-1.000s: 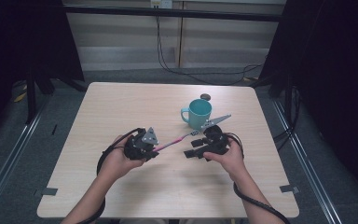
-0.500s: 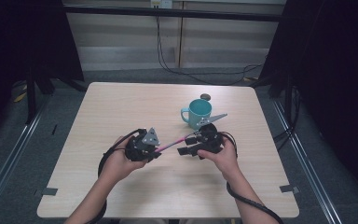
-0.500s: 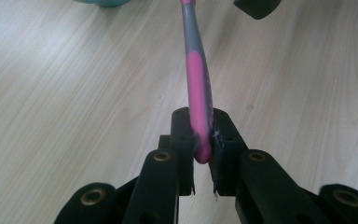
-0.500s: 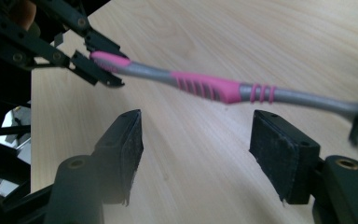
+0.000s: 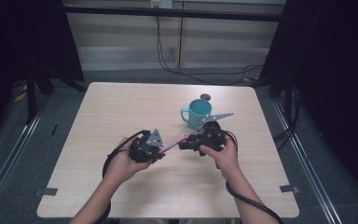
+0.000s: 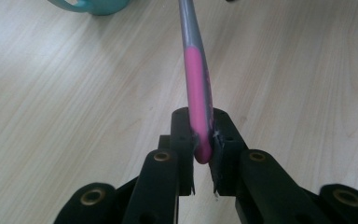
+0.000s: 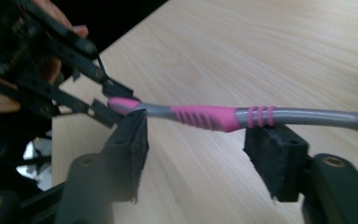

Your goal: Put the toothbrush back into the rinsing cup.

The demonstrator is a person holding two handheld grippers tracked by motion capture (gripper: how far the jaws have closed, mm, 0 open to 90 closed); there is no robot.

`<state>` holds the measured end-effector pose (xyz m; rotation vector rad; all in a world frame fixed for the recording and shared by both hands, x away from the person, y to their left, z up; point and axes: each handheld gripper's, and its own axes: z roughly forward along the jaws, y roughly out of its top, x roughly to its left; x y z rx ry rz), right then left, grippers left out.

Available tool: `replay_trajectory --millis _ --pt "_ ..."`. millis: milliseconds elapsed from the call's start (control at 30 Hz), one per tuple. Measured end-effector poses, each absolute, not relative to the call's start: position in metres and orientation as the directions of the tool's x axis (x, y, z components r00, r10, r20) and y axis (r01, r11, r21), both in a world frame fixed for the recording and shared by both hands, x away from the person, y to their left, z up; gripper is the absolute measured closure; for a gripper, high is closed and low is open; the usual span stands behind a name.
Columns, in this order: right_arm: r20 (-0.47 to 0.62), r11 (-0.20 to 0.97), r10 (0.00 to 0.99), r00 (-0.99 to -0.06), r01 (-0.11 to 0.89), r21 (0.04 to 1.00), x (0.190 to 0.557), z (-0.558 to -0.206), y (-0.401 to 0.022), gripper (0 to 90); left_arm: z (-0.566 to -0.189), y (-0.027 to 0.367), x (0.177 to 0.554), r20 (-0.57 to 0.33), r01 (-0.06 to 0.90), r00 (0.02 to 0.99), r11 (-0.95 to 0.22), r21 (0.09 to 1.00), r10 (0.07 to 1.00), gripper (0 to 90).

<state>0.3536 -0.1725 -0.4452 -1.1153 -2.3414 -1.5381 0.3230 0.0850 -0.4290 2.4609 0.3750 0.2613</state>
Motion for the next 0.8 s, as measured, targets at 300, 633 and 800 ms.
replay_trajectory --millis 300,633,800 --pt "0.553 0.105 0.51 -0.658 0.686 0.72 0.354 -0.443 -0.179 57.6 -0.432 0.079 0.321 0.094 0.208 0.941 -0.776 0.596 0.325 81.9" --pt "0.669 0.001 0.383 -0.637 0.725 0.689 0.352 -0.437 -0.176 79.0 -0.442 0.073 0.321 0.076 0.226 0.942 -0.788 0.573 0.326 81.7" --pt "0.601 0.084 0.409 -0.687 0.684 0.725 0.35 -0.427 -0.165 80.5 -0.447 0.072 0.322 0.023 0.282 0.931 -0.761 0.585 0.364 67.8"
